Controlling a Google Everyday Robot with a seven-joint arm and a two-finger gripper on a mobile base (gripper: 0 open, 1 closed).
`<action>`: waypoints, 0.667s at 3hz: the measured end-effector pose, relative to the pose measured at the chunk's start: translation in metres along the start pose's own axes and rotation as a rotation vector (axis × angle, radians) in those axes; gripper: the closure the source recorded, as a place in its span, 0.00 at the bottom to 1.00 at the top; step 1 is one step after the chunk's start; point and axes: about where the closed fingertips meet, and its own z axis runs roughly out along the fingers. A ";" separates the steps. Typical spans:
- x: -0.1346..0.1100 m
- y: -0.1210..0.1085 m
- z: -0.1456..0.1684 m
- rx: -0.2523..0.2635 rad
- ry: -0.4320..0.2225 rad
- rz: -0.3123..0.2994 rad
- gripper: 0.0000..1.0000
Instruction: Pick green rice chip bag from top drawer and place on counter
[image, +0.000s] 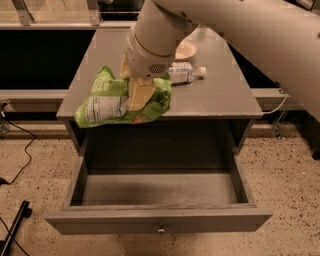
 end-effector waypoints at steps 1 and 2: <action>0.001 -0.008 0.011 -0.022 0.043 0.061 1.00; 0.008 -0.052 0.056 -0.040 0.191 0.214 1.00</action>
Offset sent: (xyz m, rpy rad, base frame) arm 0.0972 0.0658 -0.0464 -0.1263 0.2289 -0.7602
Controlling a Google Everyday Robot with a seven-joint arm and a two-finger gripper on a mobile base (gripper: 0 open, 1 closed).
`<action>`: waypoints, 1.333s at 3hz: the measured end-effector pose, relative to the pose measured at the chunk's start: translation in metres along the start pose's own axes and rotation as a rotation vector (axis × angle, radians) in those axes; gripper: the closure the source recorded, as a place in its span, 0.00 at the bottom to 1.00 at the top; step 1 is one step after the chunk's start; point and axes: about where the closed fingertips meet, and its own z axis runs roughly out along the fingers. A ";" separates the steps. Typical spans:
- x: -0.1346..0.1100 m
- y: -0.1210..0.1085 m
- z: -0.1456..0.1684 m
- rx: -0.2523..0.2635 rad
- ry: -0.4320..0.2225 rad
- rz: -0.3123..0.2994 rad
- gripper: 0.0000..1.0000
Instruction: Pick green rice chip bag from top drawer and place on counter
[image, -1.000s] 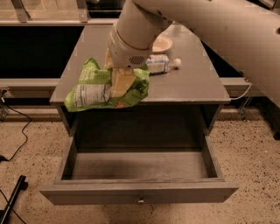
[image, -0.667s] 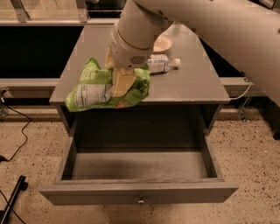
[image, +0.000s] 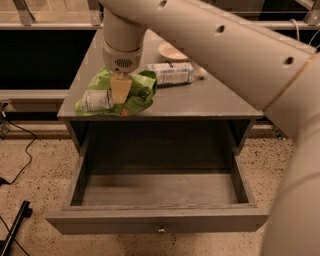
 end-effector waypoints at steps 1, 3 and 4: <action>-0.005 -0.018 0.027 -0.023 0.018 0.182 1.00; -0.036 -0.035 0.052 -0.019 -0.226 0.298 1.00; -0.053 -0.060 0.055 0.012 -0.298 0.253 1.00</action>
Offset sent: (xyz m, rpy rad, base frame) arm 0.0489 0.0587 -0.0178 0.4316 0.1102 -0.2116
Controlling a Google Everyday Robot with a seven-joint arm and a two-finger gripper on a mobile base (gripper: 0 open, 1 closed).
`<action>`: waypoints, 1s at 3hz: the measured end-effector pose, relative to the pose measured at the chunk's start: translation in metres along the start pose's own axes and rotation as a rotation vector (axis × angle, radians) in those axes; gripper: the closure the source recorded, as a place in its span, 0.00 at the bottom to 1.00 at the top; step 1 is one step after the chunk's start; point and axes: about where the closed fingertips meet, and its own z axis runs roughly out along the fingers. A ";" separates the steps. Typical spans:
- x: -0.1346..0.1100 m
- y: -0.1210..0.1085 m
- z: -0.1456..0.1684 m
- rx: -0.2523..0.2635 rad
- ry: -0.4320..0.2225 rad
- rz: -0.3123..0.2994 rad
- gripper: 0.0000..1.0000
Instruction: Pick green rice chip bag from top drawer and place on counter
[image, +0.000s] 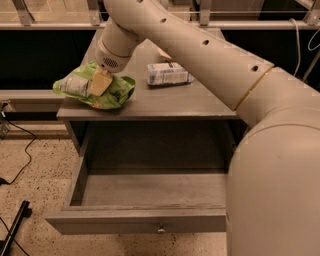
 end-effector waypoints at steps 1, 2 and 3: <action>-0.010 -0.012 0.004 0.017 -0.003 -0.051 1.00; -0.010 -0.011 0.006 0.013 -0.002 -0.051 0.82; -0.010 -0.010 0.009 0.008 -0.001 -0.052 0.58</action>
Offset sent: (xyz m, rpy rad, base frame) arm 0.0115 0.0083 0.0045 -0.0089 -0.0370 0.0302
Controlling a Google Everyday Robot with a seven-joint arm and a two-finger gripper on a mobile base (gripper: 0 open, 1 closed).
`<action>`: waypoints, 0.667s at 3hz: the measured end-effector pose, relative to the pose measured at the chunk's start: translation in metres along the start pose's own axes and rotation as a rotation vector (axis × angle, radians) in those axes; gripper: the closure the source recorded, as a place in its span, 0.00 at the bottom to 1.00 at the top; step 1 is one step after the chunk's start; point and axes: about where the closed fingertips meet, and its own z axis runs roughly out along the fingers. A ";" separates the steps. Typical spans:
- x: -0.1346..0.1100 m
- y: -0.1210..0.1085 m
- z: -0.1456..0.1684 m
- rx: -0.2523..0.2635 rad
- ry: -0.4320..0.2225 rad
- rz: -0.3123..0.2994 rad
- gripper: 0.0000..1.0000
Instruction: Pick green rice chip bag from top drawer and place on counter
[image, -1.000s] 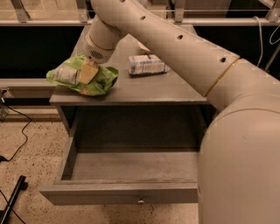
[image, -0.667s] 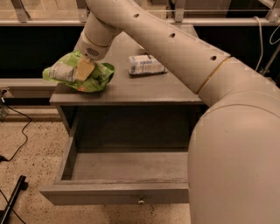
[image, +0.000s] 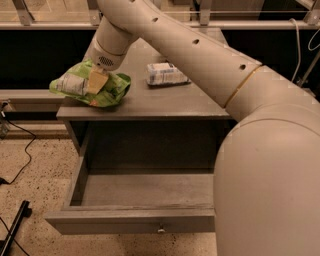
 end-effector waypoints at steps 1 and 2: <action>0.000 0.001 0.003 -0.004 0.001 -0.001 0.35; 0.000 0.001 0.003 -0.003 0.003 -0.012 0.12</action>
Offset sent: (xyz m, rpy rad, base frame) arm 0.0005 -0.0011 0.0044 -0.0079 -0.0195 0.0143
